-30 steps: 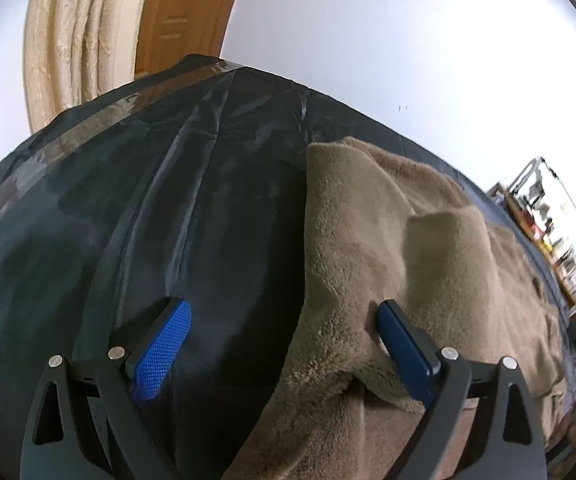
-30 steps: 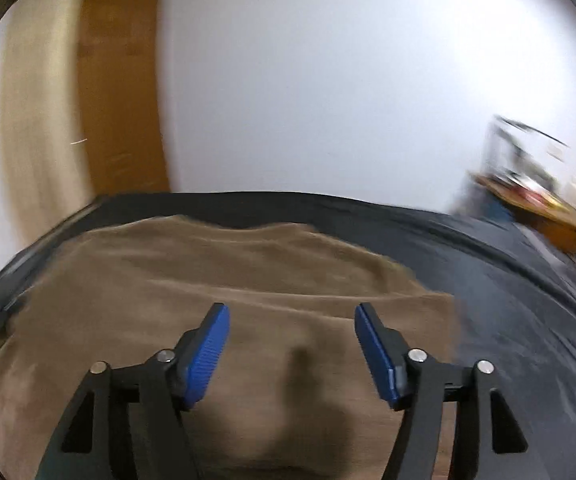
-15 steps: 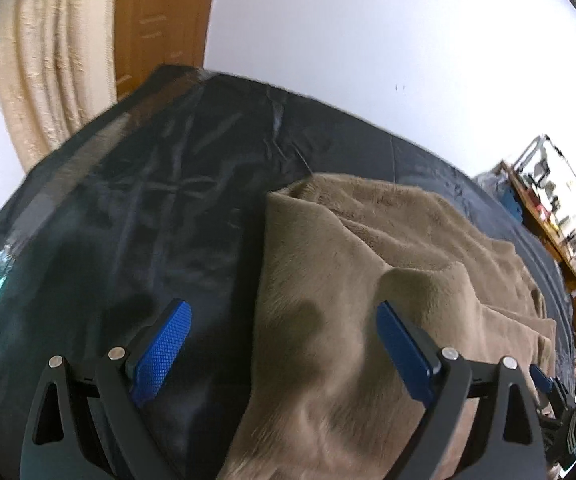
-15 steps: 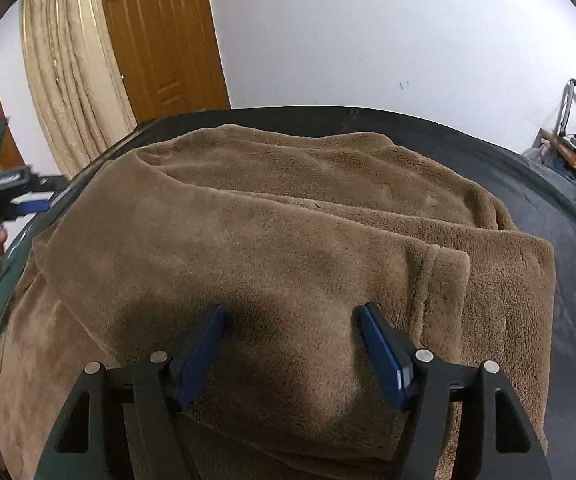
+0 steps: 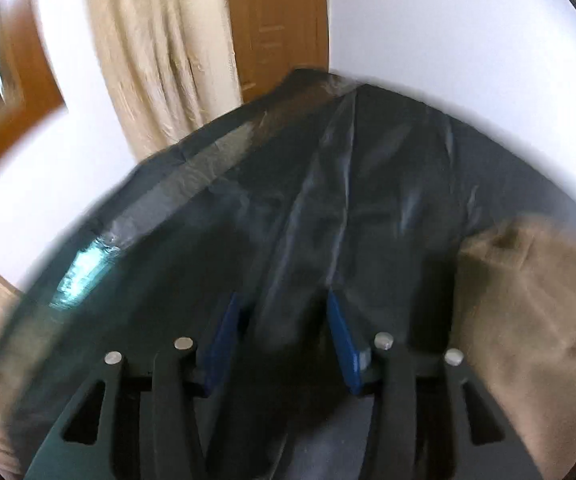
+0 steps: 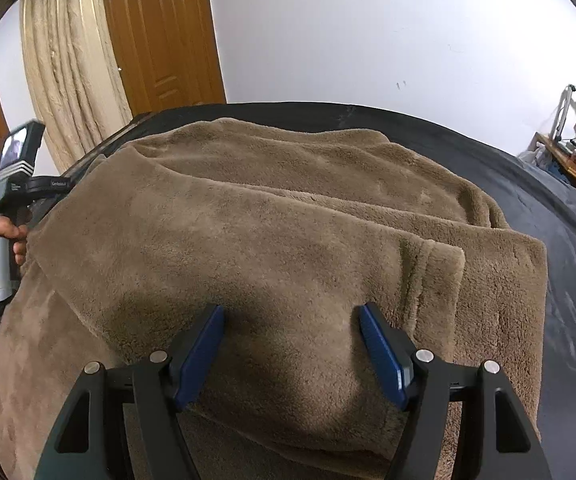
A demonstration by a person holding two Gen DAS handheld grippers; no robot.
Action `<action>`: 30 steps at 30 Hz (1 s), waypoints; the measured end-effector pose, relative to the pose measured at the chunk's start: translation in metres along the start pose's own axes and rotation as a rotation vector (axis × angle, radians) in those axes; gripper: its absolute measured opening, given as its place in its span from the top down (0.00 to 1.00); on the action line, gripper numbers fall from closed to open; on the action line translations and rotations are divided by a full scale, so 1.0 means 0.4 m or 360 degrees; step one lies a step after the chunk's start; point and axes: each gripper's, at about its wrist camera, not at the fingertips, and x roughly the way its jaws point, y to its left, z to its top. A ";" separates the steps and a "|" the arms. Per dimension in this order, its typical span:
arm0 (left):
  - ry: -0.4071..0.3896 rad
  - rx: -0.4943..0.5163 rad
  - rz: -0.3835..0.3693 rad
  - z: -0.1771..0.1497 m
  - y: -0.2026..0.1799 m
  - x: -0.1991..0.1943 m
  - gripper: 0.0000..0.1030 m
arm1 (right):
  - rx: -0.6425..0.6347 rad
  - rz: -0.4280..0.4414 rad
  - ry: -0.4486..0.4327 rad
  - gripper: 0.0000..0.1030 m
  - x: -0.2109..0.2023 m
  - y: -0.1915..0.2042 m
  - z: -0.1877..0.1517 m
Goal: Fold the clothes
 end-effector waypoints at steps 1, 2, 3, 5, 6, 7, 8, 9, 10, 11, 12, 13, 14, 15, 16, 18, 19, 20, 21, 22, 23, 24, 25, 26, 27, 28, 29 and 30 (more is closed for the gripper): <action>0.0009 0.0006 -0.0072 0.001 0.004 -0.014 0.52 | -0.0001 -0.0001 0.0003 0.30 0.002 0.000 0.000; 0.0013 0.0022 -0.0150 0.002 0.000 -0.031 0.52 | -0.0002 -0.0003 0.0006 0.29 0.004 0.000 0.001; 0.0017 0.0038 -0.0227 0.002 -0.004 -0.048 0.51 | -0.0005 -0.0005 0.0008 0.29 0.005 0.001 0.001; 0.0025 0.0089 -0.0400 0.002 -0.021 -0.088 0.42 | -0.0006 -0.0004 0.0009 0.29 0.006 0.000 0.001; 0.0033 0.0131 -0.0496 0.000 -0.037 -0.112 0.37 | -0.0004 -0.0001 0.0009 0.29 0.005 -0.001 0.002; 0.0043 0.0170 -0.0584 -0.004 -0.052 -0.132 0.28 | -0.0003 0.0001 0.0009 0.29 0.005 -0.001 0.002; 0.0053 0.0208 -0.0673 -0.007 -0.067 -0.153 0.22 | -0.0001 0.0003 0.0009 0.29 0.005 -0.002 0.002; 0.0061 0.0251 -0.0753 -0.015 -0.082 -0.174 0.22 | 0.0001 0.0005 0.0008 0.29 0.005 -0.002 0.002; 0.0066 0.0305 -0.0817 -0.026 -0.103 -0.195 0.22 | 0.0004 0.0010 0.0008 0.29 0.004 -0.004 0.002; 0.0061 0.0373 -0.0860 -0.042 -0.115 -0.218 0.22 | 0.0009 0.0017 0.0006 0.29 0.003 -0.006 0.002; 0.0044 0.0447 -0.0865 -0.061 -0.121 -0.238 0.21 | 0.0014 0.0023 0.0005 0.29 0.003 -0.007 0.002; 0.0023 0.0521 -0.0850 -0.079 -0.128 -0.254 0.21 | 0.0019 0.0026 0.0001 0.29 0.001 -0.009 0.002; 0.0002 0.0596 -0.0835 -0.096 -0.136 -0.271 0.20 | 0.0021 0.0023 -0.0006 0.29 -0.002 -0.009 0.002; -0.0009 0.0657 -0.0811 -0.112 -0.139 -0.281 0.20 | 0.0024 0.0020 -0.0012 0.29 -0.004 -0.010 0.001; -0.0002 0.0690 -0.0797 -0.127 -0.135 -0.283 0.20 | 0.0030 0.0012 -0.0023 0.29 -0.008 -0.011 0.001; 0.0027 0.0733 -0.0790 -0.159 -0.120 -0.284 0.20 | 0.0081 0.0010 -0.0065 0.29 -0.021 -0.025 0.001; 0.0042 0.0743 -0.0789 -0.173 -0.116 -0.286 0.20 | 0.0135 0.0021 -0.0097 0.29 -0.031 -0.040 0.001; 0.0056 0.0744 -0.0790 -0.187 -0.113 -0.289 0.20 | 0.0195 0.0039 -0.0131 0.29 -0.042 -0.056 0.001; 0.0073 0.0754 -0.0795 -0.204 -0.118 -0.293 0.20 | 0.0279 0.0061 -0.0171 0.29 -0.055 -0.081 0.002; 0.0083 0.0772 -0.0805 -0.218 -0.127 -0.300 0.20 | 0.0382 0.0074 -0.0218 0.29 -0.070 -0.112 0.001; 0.0084 0.0797 -0.0821 -0.231 -0.146 -0.299 0.20 | 0.0485 0.0087 -0.0265 0.29 -0.086 -0.143 0.000; 0.0082 0.0831 -0.0845 -0.247 -0.167 -0.305 0.20 | 0.0597 0.0085 -0.0316 0.29 -0.102 -0.178 -0.003; 0.0079 0.0876 -0.0881 -0.268 -0.189 -0.324 0.20 | 0.0697 0.0058 -0.0364 0.29 -0.116 -0.212 -0.009; 0.0074 0.0924 -0.0921 -0.290 -0.211 -0.348 0.20 | 0.0768 0.0023 -0.0400 0.28 -0.129 -0.236 -0.015; 0.0070 0.0980 -0.0960 -0.314 -0.240 -0.371 0.20 | 0.0842 -0.0013 -0.0437 0.28 -0.142 -0.260 -0.023; 0.0068 0.1042 -0.0998 -0.337 -0.274 -0.390 0.20 | 0.0904 -0.0040 -0.0469 0.27 -0.153 -0.280 -0.031; 0.0066 0.1104 -0.1036 -0.360 -0.307 -0.410 0.20 | 0.0945 -0.0047 -0.0488 0.26 -0.160 -0.292 -0.035; 0.0068 0.1171 -0.1071 -0.386 -0.347 -0.430 0.20 | 0.0979 -0.0049 -0.0501 0.26 -0.165 -0.300 -0.039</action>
